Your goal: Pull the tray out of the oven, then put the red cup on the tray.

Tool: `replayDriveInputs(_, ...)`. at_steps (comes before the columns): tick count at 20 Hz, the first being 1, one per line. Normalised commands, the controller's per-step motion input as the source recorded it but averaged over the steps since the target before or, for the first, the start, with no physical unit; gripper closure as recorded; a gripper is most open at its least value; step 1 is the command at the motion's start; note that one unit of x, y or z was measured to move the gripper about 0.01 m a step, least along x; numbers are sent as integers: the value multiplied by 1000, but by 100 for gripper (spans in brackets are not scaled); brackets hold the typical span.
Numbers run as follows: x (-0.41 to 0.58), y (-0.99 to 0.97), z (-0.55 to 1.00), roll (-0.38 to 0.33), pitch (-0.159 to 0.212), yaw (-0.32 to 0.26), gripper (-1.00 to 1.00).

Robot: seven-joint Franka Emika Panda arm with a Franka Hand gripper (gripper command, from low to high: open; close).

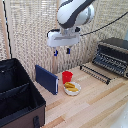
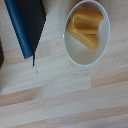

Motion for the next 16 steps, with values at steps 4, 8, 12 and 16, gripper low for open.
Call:
replayDriveInputs(4,0,-331,20,-338,-8,55,-100)
replayDriveInputs(8,0,-367,0,-337,-8,51,-100)
replayDriveInputs(12,0,-370,0,-339,-6,48,-100)
replayDriveInputs(16,0,-375,0,-338,-8,50,-100)
